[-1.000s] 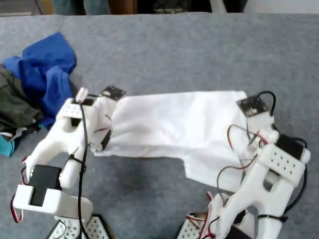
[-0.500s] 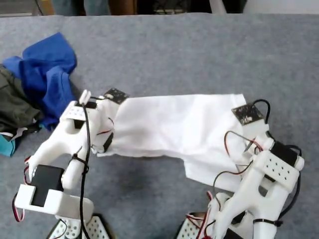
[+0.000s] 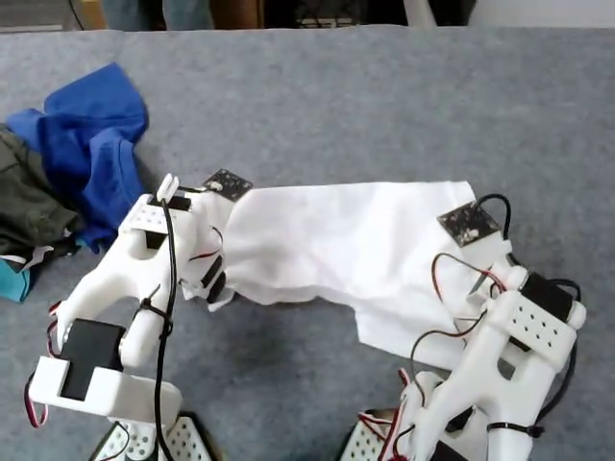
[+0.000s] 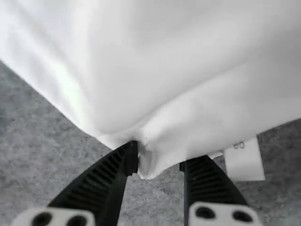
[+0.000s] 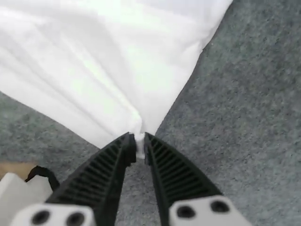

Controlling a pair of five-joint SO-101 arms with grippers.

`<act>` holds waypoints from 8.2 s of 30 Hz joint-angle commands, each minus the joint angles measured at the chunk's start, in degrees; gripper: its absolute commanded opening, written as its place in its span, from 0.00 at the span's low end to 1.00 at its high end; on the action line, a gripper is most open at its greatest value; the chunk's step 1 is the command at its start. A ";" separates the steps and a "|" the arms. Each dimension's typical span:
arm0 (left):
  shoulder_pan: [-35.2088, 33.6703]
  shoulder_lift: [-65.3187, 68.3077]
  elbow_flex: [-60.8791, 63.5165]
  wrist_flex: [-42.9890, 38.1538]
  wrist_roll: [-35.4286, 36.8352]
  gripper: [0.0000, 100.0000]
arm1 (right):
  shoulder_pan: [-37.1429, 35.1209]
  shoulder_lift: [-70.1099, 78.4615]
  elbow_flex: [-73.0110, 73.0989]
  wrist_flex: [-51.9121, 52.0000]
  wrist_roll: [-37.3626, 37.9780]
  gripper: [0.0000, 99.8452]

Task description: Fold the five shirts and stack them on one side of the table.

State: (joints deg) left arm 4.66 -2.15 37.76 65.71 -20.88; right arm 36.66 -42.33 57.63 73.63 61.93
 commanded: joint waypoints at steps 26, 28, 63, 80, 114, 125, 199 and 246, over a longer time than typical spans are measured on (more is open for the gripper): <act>-11.21 -15.21 -29.93 30.07 7.47 0.08 | 0.62 -0.75 -30.11 18.46 -6.68 0.12; -11.30 -21.45 -29.05 30.07 7.47 0.02 | 0.09 -0.75 -30.81 18.37 -7.65 0.04; -8.66 4.31 -27.38 -10.37 22.86 0.03 | -22.59 55.52 -72.04 13.10 -34.20 0.01; -13.05 36.40 -50.24 -4.04 28.75 0.03 | -13.36 93.58 -99.82 15.03 -35.16 0.01; -2.24 -15.21 -6.90 3.34 14.95 0.03 | -15.74 65.45 -94.64 26.73 -29.36 0.01; -1.71 -28.66 21.05 -9.23 14.33 0.03 | -15.74 59.91 -79.08 21.54 -29.80 0.01; -0.75 -22.07 24.48 -16.09 14.68 0.03 | -15.12 55.60 -35.38 -24.35 -41.14 0.01; -7.52 11.87 -12.97 -31.56 27.08 0.03 | -13.10 30.37 -22.20 0.09 -31.47 0.01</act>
State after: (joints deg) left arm -4.31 11.56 25.36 34.95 7.43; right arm 21.71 -9.10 25.80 79.16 29.23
